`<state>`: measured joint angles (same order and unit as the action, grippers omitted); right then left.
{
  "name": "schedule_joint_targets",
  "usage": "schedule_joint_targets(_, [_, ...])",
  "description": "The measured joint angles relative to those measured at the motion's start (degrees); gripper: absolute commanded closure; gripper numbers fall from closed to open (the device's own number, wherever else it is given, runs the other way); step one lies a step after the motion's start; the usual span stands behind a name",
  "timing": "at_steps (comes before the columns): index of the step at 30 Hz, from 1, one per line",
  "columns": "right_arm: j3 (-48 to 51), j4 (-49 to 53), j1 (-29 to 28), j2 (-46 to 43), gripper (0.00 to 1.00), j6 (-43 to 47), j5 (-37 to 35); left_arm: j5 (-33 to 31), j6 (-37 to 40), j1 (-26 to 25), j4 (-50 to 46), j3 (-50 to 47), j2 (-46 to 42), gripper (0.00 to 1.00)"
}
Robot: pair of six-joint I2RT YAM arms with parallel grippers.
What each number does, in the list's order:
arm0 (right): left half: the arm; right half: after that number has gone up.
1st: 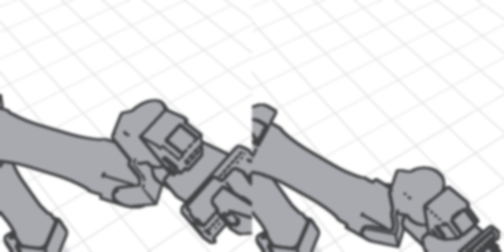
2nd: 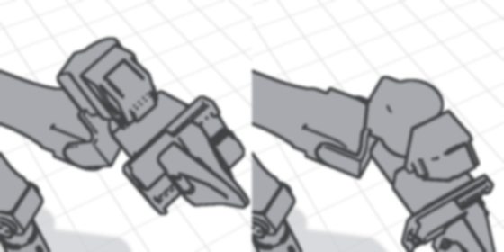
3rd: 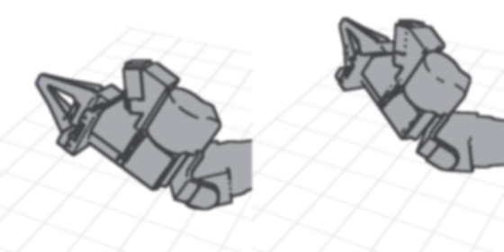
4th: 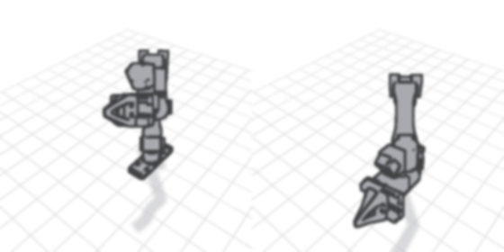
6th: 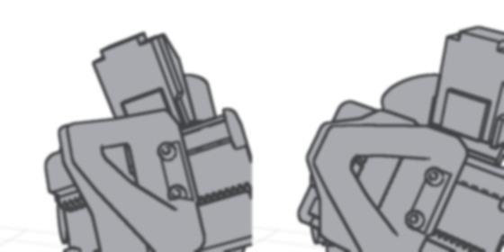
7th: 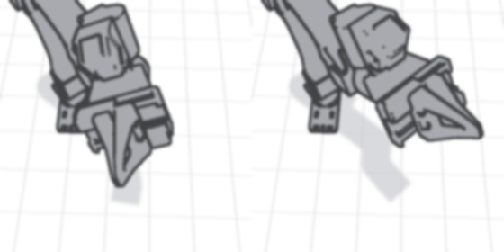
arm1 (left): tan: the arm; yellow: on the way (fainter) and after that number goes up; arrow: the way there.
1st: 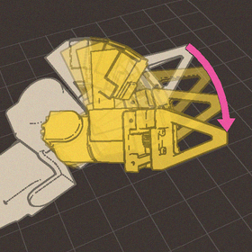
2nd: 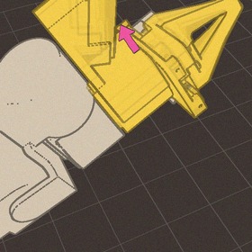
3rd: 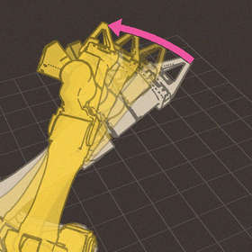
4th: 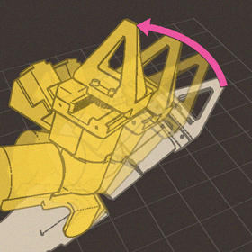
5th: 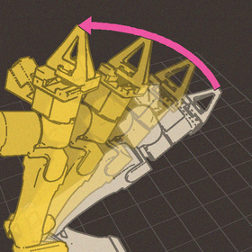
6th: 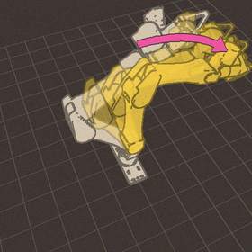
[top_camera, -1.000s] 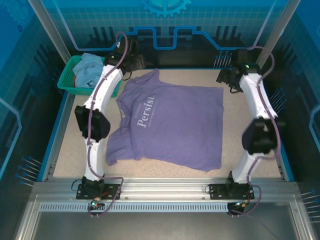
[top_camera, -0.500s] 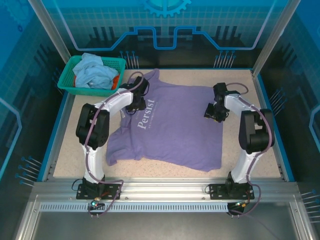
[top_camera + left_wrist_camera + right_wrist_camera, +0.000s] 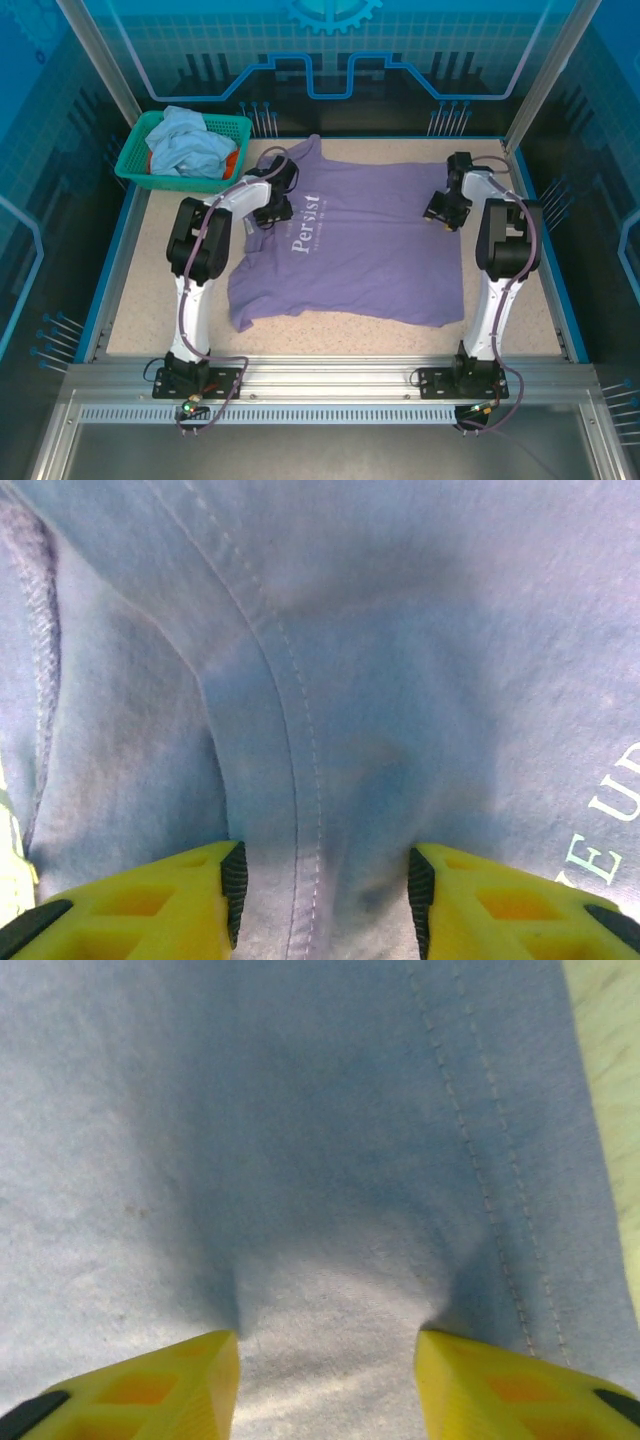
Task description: Fold and stack the t-shirts
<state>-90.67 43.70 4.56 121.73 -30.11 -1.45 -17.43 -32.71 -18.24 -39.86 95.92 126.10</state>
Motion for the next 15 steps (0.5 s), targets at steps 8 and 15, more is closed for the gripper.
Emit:
schedule_joint_targets(8, [-7.5,1.9,7.8,3.4,0.42,-1.7,0.5,1.6,-1.4,-1.1,-0.4,5.0,0.7,0.43])
schedule_joint_targets(15, [-0.1,-1.8,9.0,-4.0,0.35,-3.0,3.5,-1.1,-1.8,-0.6,-0.5,4.9,-0.1,0.4])
